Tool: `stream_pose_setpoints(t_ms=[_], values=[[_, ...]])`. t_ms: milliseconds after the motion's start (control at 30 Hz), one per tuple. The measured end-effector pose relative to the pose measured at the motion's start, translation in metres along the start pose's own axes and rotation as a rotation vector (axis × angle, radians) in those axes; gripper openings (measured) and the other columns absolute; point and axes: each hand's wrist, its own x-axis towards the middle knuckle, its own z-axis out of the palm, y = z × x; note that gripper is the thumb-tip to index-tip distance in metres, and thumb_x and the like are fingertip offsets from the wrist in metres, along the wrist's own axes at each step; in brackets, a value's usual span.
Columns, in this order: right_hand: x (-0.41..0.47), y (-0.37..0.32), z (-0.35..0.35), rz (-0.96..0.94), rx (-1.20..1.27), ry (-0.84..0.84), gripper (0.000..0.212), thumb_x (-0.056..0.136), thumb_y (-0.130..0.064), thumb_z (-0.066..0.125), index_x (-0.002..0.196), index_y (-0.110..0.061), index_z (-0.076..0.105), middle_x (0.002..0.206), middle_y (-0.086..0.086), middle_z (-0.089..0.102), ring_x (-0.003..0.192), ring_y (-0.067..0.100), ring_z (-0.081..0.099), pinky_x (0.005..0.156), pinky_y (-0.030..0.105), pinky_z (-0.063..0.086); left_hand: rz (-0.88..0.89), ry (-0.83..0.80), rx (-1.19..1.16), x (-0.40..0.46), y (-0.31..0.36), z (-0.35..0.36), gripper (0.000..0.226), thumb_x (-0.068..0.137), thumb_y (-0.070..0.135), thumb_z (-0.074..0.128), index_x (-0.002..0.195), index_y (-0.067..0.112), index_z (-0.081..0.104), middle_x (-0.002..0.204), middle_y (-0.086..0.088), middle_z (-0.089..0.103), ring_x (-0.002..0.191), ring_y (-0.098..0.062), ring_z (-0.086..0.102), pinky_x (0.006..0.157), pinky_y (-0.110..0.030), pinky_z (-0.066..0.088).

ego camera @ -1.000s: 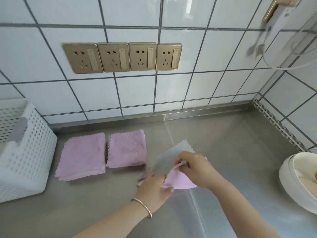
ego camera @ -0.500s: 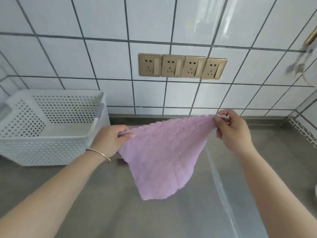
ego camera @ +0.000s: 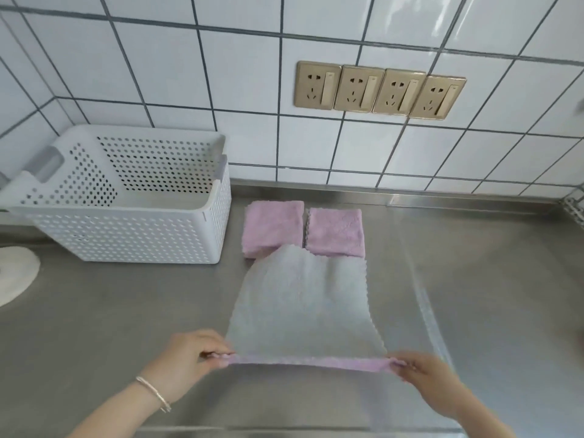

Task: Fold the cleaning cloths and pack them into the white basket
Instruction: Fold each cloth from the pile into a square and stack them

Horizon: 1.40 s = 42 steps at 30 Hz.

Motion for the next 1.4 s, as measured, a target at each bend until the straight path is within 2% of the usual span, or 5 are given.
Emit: stream_pose_setpoints(t_ms=[133,333,500,933,1400], values=[[0.001,0.036,0.044,0.109,-0.080,-0.105,0.046,0.087,-0.016,0.062,0.053,-0.045,0.060,0.053,-0.017,0.062,0.051,-0.009,0.052,0.065,0.011,0.043,-0.088,-0.195,0.089,-0.011,-0.042,0.037,0.029,0.080,0.023,0.068,0.059,0.041,0.058,0.077,0.041,0.058,0.075,0.012,0.056,0.070,-0.005,0.039],[-0.004,0.045,0.056,0.280,-0.250,-0.255,0.026,0.094,-0.027,0.050,0.077,-0.013,0.063,0.087,0.005,0.074,0.071,0.008,0.065,0.056,0.005,0.038,-0.151,-0.414,0.142,-0.021,-0.052,0.050,0.034,0.081,0.036,0.056,0.064,0.007,0.052,0.057,0.009,0.040,0.057,-0.001,0.033,0.053,-0.017,0.025],[-0.003,0.043,0.045,0.271,-0.270,-0.369,0.020,0.092,-0.030,0.052,0.076,-0.022,0.063,0.076,-0.001,0.070,0.066,0.005,0.068,0.057,0.009,0.045,-0.229,-0.594,0.197,-0.012,-0.040,0.043,0.029,0.077,0.032,0.057,0.049,0.028,0.050,0.044,0.014,0.041,0.049,-0.001,0.033,0.050,-0.016,0.025],[0.073,0.017,0.044,0.208,0.007,0.194,0.033,0.093,-0.016,0.048,0.060,-0.016,0.041,0.058,-0.001,0.044,0.058,0.016,0.041,0.054,0.029,0.027,-0.401,0.053,0.032,0.089,-0.029,0.051,0.035,0.095,0.019,0.044,0.062,0.018,0.031,0.074,-0.001,0.054,0.070,-0.020,0.045,0.055,-0.027,0.028],[0.104,0.016,0.053,0.278,-0.022,0.310,0.024,0.094,-0.034,0.047,0.072,-0.026,0.050,0.077,0.005,0.060,0.077,0.027,0.057,0.065,0.031,0.043,-0.465,0.134,0.169,0.122,-0.044,0.057,0.030,0.093,0.025,0.048,0.064,0.021,0.039,0.103,-0.018,0.066,0.091,-0.033,0.058,0.064,-0.026,0.027]])
